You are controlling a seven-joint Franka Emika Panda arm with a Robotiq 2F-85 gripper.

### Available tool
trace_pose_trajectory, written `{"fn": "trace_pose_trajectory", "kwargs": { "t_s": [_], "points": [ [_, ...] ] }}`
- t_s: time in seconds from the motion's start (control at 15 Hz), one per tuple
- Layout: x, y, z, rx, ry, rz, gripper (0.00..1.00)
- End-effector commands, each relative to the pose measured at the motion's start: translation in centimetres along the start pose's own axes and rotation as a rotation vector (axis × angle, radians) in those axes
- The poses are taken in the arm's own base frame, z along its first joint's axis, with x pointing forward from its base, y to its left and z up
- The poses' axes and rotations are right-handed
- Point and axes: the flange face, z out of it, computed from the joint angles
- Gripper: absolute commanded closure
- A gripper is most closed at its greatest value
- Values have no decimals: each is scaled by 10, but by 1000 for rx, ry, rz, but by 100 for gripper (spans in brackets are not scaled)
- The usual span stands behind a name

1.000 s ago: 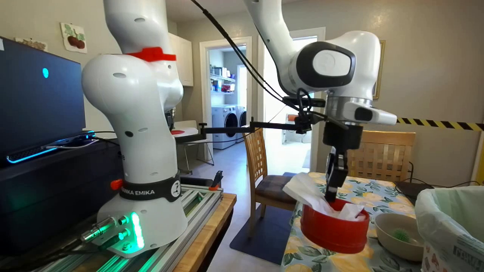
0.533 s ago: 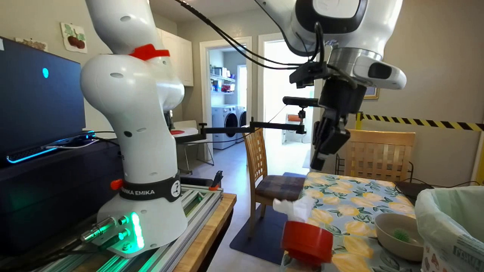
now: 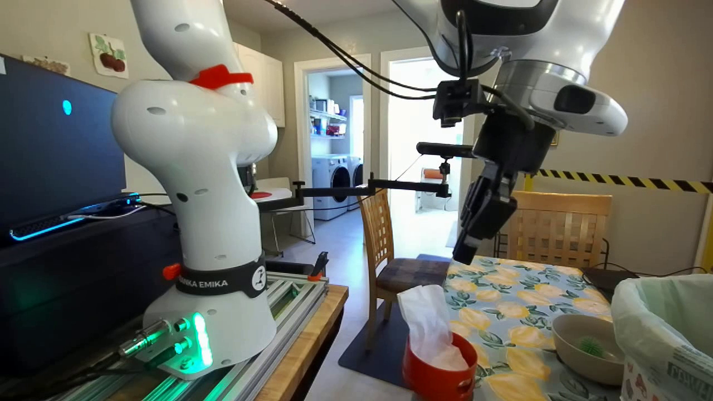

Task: Put the white napkin in the red lid then tilt the lid over the bin to the throw the napkin in.

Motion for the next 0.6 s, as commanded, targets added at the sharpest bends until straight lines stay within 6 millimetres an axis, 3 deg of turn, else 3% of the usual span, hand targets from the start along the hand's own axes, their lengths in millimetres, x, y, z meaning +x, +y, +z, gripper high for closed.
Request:
{"fn": "trace_pose_trajectory", "kwargs": {
  "t_s": [0.0,0.33,0.47,0.53],
  "points": [
    [15,3,9,-10,-49,33,54],
    [46,-15,51,-72,-12,47,15],
    [63,-23,74,-140,47,36,2],
    [71,-27,85,-171,68,32,0]
  ]
}}
